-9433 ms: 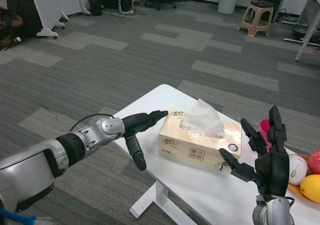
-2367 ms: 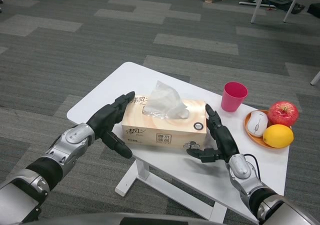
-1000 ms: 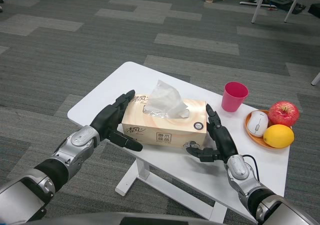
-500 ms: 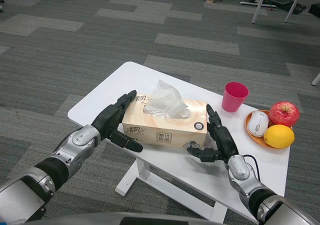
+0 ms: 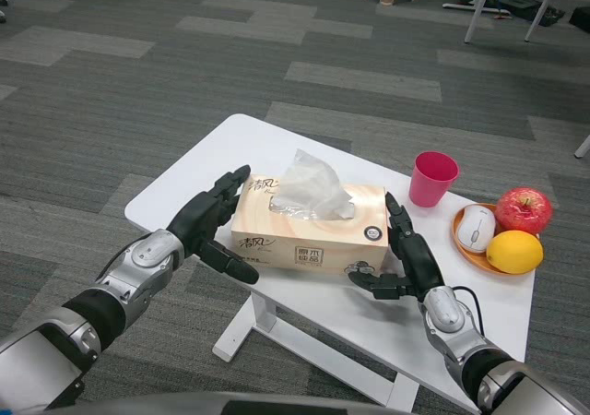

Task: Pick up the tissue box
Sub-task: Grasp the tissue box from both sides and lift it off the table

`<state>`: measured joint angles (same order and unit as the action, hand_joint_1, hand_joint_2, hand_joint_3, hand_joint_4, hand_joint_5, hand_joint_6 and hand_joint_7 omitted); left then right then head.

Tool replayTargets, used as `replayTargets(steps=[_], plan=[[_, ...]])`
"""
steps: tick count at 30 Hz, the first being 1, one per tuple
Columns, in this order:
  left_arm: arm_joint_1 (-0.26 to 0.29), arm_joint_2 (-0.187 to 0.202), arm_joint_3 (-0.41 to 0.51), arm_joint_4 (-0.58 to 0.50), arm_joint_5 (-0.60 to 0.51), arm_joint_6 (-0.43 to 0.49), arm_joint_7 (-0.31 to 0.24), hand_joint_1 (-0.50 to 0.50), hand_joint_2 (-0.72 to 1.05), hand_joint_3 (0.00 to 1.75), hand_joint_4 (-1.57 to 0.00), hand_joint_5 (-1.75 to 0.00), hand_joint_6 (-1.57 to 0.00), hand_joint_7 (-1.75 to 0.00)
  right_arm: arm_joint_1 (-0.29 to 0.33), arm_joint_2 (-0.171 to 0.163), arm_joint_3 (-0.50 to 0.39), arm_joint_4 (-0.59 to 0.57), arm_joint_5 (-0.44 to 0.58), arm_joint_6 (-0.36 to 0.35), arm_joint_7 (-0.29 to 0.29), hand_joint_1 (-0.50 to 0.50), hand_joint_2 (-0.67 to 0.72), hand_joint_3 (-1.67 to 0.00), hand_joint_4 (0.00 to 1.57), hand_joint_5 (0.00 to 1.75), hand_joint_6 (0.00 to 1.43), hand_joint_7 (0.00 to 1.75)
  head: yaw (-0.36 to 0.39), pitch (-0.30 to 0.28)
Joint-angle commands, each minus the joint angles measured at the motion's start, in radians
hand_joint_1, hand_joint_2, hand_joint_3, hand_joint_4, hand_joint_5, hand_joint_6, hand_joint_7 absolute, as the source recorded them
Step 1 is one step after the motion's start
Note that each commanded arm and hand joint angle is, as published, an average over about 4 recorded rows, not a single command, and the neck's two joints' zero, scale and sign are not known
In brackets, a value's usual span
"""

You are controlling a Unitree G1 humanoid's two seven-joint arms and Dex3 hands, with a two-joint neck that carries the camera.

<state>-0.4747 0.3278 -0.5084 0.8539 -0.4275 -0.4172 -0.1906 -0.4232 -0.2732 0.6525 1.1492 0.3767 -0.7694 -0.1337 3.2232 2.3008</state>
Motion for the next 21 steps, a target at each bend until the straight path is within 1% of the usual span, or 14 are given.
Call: replayTargets(steps=[1,2,5,9,13,15,17,21], plan=[[-0.012,-0.029,-0.037,-0.004,-0.010,0.008,-0.030,0.50,-0.50,0.00,0.00,-1.03,0.00,-0.14,0.003,0.021,0.013,-0.017,-0.015,0.001,0.019,0.12,-0.41,-0.48,0.43,0.39,0.06,0.14,0.000,0.000],[-0.012,-0.029,-0.037,-0.004,-0.010,0.008,-0.030,0.50,-0.55,0.00,0.00,-1.03,0.00,-0.14,0.003,0.021,0.013,-0.017,-0.015,0.001,0.019,0.12,-0.41,-0.48,0.43,0.39,0.06,0.14,0.000,0.000],[-0.012,-0.029,-0.039,-0.003,-0.011,0.008,-0.030,0.50,-0.55,0.00,0.00,-1.03,0.00,-0.14,0.003,0.020,0.013,-0.017,-0.015,0.001,0.019,0.12,-0.41,-0.48,0.43,0.39,0.06,0.14,0.002,0.001],[-0.012,-0.029,-0.039,-0.003,-0.012,0.008,-0.030,0.50,-0.55,0.00,0.00,-0.92,0.00,-0.14,0.003,0.020,0.013,-0.018,-0.015,0.001,0.019,0.12,-0.41,-0.48,0.43,0.39,0.06,0.14,0.005,0.002],[-0.012,-0.029,-0.039,-0.003,-0.014,0.009,-0.030,0.50,-0.55,0.00,0.00,-0.92,0.00,-0.14,0.003,0.020,0.013,-0.019,-0.015,0.001,0.019,0.12,-0.41,-0.48,0.43,0.39,0.06,0.14,0.005,0.002],[-0.012,-0.030,-0.039,-0.003,-0.015,0.008,-0.030,0.50,-0.55,0.00,0.00,-0.92,0.00,-0.10,0.003,0.020,0.014,-0.019,-0.015,0.001,0.019,0.12,-0.41,-0.48,0.43,0.39,0.06,0.14,0.005,0.002],[-0.012,-0.030,-0.040,-0.003,-0.019,0.009,-0.030,0.50,-0.50,0.00,0.00,-0.92,0.00,-0.07,0.003,0.020,0.014,-0.020,-0.015,0.001,0.019,0.12,-0.41,-0.48,0.43,0.39,0.06,0.14,0.005,0.003],[-0.012,-0.030,-0.042,-0.003,-0.022,0.009,-0.030,0.50,-0.39,0.00,0.00,-0.92,0.00,-0.07,0.003,0.020,0.016,-0.019,-0.015,0.001,0.019,0.14,-0.41,-0.48,0.43,0.39,0.06,0.14,0.008,0.004]])
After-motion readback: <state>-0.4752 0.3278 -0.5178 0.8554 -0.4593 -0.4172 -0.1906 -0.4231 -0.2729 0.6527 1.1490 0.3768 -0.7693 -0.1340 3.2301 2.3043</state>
